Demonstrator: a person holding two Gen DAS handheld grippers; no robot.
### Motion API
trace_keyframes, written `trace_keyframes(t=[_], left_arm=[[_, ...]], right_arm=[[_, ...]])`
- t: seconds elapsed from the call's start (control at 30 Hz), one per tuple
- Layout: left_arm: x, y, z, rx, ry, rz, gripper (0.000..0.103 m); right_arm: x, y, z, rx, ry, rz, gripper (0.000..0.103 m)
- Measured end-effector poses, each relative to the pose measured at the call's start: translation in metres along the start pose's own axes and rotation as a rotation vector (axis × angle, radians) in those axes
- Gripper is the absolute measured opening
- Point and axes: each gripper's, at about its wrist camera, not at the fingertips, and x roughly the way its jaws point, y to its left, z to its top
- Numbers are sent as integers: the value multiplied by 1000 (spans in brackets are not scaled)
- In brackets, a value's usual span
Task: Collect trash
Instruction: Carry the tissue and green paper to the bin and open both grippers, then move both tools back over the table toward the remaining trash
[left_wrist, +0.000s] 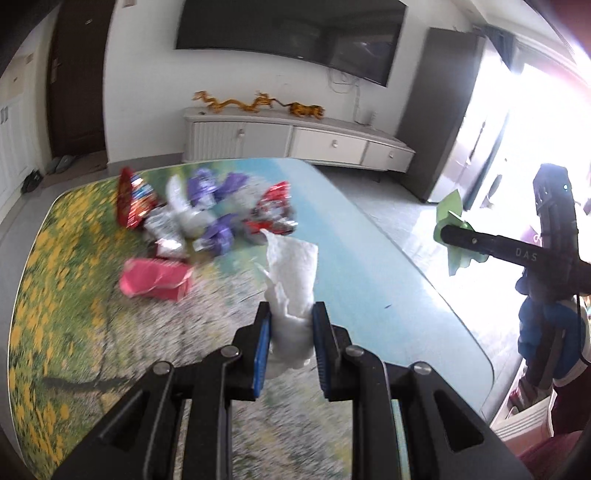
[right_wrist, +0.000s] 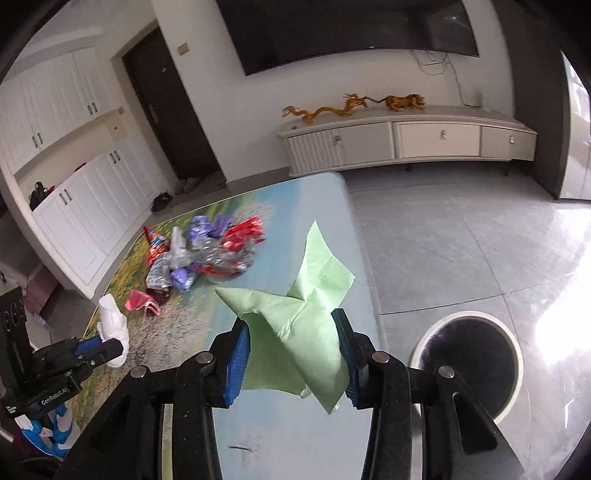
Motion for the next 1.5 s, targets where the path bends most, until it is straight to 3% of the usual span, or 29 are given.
trace_keyframes(t=[0.23, 0.57, 0.73, 0.83, 0.93, 0.97, 1.2, 1.5], left_arm=[[50, -77, 41, 127, 52, -99, 21], [156, -201, 83, 289, 166, -238, 22], [207, -240, 93, 296, 211, -275, 22], [237, -254, 93, 262, 268, -323, 27], [257, -263, 96, 237, 299, -344, 49], [261, -265, 97, 230, 298, -345, 54], [260, -268, 105, 247, 261, -280, 54], [217, -243, 115, 228, 73, -79, 54]], right_arm=[[-10, -106, -15, 158, -4, -178, 40], [11, -210, -37, 338, 31, -241, 44], [19, -247, -44, 398, 42, -263, 50], [25, -264, -47, 423, 57, -272, 58], [27, -271, -51, 434, 71, -282, 65], [27, -274, -53, 439, 74, -288, 66], [11, -284, -65, 485, 50, -311, 75], [-24, -269, -51, 426, -67, -382, 103]])
